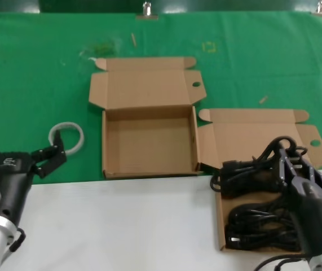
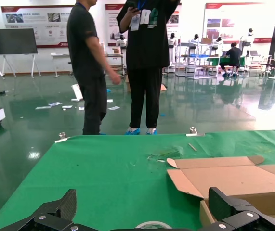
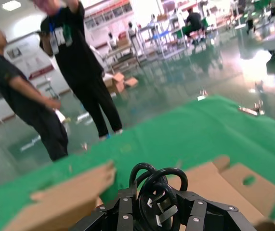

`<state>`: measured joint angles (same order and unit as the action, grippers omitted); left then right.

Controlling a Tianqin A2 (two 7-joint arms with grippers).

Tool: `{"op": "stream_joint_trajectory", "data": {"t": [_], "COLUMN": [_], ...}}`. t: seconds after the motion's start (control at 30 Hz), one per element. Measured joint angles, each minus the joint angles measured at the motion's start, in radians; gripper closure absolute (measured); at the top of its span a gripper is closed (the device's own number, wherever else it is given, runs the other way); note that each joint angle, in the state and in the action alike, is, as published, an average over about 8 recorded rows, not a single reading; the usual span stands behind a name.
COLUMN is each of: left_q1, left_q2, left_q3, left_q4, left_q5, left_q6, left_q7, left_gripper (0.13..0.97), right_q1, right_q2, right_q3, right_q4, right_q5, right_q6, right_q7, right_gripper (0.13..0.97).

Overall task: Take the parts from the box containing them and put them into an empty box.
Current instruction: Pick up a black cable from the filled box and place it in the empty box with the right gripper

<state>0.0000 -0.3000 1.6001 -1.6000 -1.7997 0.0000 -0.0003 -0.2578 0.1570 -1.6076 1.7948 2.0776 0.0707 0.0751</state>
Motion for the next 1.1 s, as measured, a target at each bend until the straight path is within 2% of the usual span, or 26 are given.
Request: {"op": "stream_joint_trajectory", "data": {"t": [0.23, 0.43, 0.77, 1.1], "left_q1": [0.0, 0.0, 0.0, 0.0], "left_q2": [0.0, 0.0, 0.0, 0.0], "left_q3": [0.0, 0.0, 0.0, 0.0], "left_q4": [0.0, 0.0, 0.0, 0.0], "left_q5": [0.0, 0.0, 0.0, 0.0], "left_q6": [0.0, 0.0, 0.0, 0.0], "left_q7": [0.0, 0.0, 0.0, 0.0], "left_gripper": [0.132, 0.132, 0.132, 0.132], "right_q1": [-0.022, 0.031, 0.26, 0.497], "right_q2": [0.0, 0.0, 0.0, 0.0], "right_q3": [-0.062, -0.088, -0.137, -0.151], "right_q4": [0.175, 0.162, -0.118, -0.471], "right_q5": [0.038, 0.06, 0.057, 0.011], "right_q6": [0.1, 0.089, -0.068, -0.268], "right_q7": [-0.044, -0.054, 0.006, 0.05], "right_gripper": [0.875, 0.875, 0.875, 0.875]}}
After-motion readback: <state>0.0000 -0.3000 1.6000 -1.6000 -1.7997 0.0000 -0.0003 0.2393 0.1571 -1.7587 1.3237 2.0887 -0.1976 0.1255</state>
